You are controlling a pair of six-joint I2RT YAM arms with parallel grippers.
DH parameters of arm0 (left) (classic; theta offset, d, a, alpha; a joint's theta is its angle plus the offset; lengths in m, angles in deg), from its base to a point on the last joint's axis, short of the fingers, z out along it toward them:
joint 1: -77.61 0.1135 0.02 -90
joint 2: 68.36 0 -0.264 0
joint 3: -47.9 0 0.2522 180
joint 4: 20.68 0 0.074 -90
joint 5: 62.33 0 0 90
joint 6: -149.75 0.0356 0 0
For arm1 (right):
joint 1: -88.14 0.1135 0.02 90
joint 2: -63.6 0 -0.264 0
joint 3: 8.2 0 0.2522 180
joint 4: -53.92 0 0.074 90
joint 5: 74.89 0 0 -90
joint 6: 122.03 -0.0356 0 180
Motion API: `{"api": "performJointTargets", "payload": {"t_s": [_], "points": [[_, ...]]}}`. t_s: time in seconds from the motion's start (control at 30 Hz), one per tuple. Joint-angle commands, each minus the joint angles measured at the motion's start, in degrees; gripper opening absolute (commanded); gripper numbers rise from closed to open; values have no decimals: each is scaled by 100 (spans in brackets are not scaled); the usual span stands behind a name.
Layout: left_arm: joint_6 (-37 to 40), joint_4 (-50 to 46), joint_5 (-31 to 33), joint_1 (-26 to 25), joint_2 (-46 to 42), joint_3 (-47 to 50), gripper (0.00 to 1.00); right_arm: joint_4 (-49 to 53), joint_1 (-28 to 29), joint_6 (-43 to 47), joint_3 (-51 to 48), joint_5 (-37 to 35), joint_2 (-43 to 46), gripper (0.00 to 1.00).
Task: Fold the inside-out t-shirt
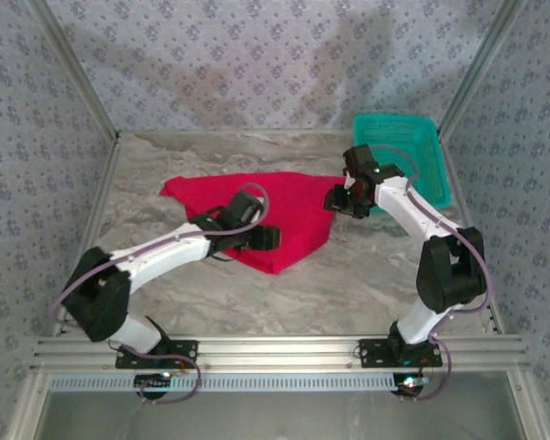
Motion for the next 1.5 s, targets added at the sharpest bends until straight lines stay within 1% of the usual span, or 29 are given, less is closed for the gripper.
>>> {"api": "performJointTargets", "payload": {"t_s": [0.0, 0.03, 0.07, 0.1, 0.17, 0.2, 0.23, 0.27, 0.37, 0.47, 0.63, 0.73, 0.77, 0.8, 0.87, 0.9, 0.97, 1.1, 1.23, 1.37, 1.4, 1.43, 1.47], "points": [[-237, 473, 8, -210, 495, -121, 73, -113, -7, -53, -124, -33, 105, 52], [-230, 515, -20, -246, 659, -163, 72, -130, -5, -68, -165, -26, 114, 52], [-182, 551, -37, -279, 846, -193, 66, -166, -7, -80, -211, -34, 114, 53], [-144, 507, -57, -268, 998, -240, 52, -201, -6, -89, -243, -34, 116, 53], [4, 200, -95, -191, 1094, -388, 20, -253, 3, -98, -305, -26, 66, 53], [95, -11, -77, -127, 1011, -475, 9, -258, 12, -99, -326, -27, 25, 53], [185, -181, -11, -62, 881, -534, 1, -275, 36, -101, -343, -33, -13, 54], [251, -394, 74, 11, 661, -607, 0, -298, 62, -105, -367, -24, -57, 54], [416, -786, 262, 259, -67, -829, 0, -447, 203, -159, -449, 65, -167, 54], [563, -1017, 261, 465, -602, -1082, 0, -605, 406, -258, -469, 125, -255, 55], [818, -1323, 331, 753, -1055, -1364, 0, -659, 515, -271, -334, 63, -527, 56], [781, -1447, 262, 926, -1168, -1355, 0, -561, 464, -219, -223, -33, -674, 56], [734, -1480, 200, 929, -1181, -1310, 5, -533, 449, -201, -208, -25, -673, 56], [644, -1468, 108, 935, -1192, -1217, 19, -523, 437, -185, -221, -20, -642, 56], [417, -1257, -194, 914, -1219, -869, 40, -494, 416, -164, -255, -17, -560, 57], [312, -1117, -288, 894, -1210, -636, 49, -472, 401, -162, -271, -8, -510, 57], [176, -875, -332, 820, -1184, -219, 59, -479, 374, -183, -310, 19, -400, 57], [62, -374, -242, 814, -977, 374, 65, -480, 391, -201, -321, 58, -235, 58], [191, 1, -85, 859, -457, 429, 66, -453, 427, -209, -309, 89, -169, 58], [288, 374, -181, 877, 338, 294, 65, -486, 439, -214, -380, 124, -209, 59], [299, 452, -214, 879, 564, 243, 64, -497, 426, -220, -390, 132, -249, 59], [299, 505, -263, 876, 766, 186, 60, -495, 418, -209, -399, 133, -300, 61], [312, 573, -318, 885, 905, 148, 53, -497, 404, -202, -401, 128, -349, 63]]}}
